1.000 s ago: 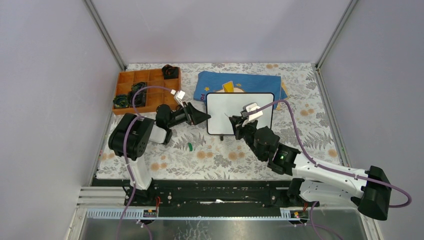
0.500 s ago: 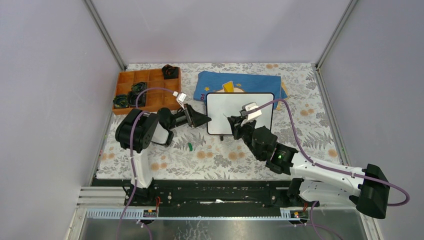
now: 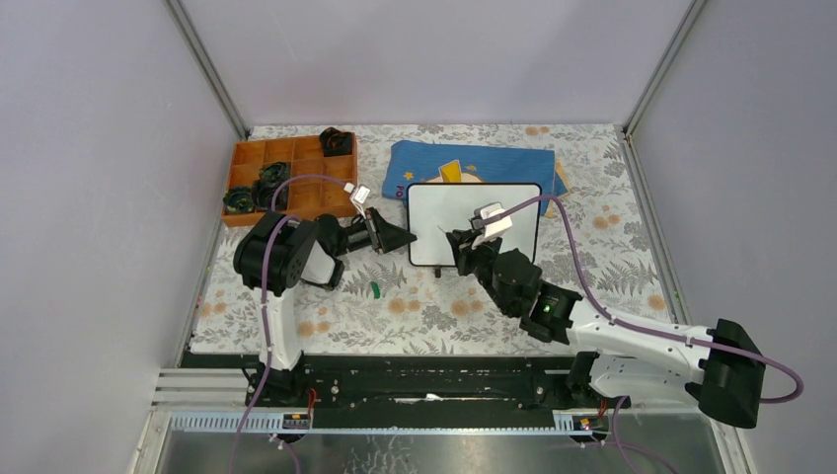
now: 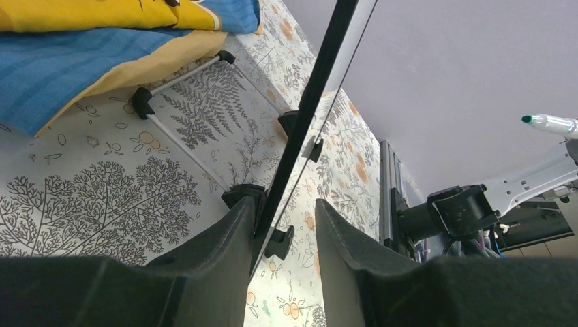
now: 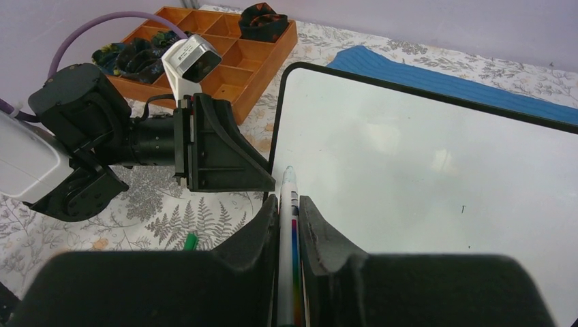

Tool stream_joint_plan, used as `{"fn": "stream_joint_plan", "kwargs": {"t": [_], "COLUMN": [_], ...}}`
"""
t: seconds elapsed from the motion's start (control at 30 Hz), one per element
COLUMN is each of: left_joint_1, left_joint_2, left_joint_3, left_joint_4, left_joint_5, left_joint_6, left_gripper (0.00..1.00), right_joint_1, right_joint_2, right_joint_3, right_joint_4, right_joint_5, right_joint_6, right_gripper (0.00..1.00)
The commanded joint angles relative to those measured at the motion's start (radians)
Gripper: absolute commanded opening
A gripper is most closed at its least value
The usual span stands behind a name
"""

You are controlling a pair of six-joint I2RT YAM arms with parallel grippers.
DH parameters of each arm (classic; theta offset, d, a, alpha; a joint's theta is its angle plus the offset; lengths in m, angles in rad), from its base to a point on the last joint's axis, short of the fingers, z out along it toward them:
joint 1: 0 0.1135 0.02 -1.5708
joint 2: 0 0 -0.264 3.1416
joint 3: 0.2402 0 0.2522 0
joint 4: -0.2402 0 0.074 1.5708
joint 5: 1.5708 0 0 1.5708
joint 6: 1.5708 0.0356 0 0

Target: Write a sentence on the whiteboard

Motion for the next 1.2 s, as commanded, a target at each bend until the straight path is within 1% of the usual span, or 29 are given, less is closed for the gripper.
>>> {"fn": "stream_joint_plan", "kwargs": {"t": [0.0,0.17,0.27,0.7,1.17], "left_joint_1": [0.01,0.01,0.01,0.008,0.008], "left_joint_2": [0.015,0.019,0.022,0.027,0.027], "left_joint_3": [0.019,0.015,0.012,-0.001,-0.02], "left_joint_4": [0.081,0.078,0.078,0.054,0.029], "left_joint_5": [0.01,0.0,-0.005,-0.016,-0.026], "left_joint_6": [0.02,0.028,0.032,0.06,0.097], "left_gripper": [0.42,0.35,0.31,0.19,0.05], "right_joint_1": [0.006,0.006,0.007,0.007,0.006], "right_joint_2": [0.025,0.072,0.106,0.212,0.347], "right_joint_3": [0.004,0.0,0.007,0.026,0.09], "right_joint_4": [0.089,0.177,0.229,0.34,0.418], "right_joint_5": [0.03,0.071,0.07,0.087,0.167], "right_joint_6": [0.003,-0.026,-0.052,-0.098,-0.151], "right_gripper": [0.0,0.0,0.0,0.0,0.0]}}
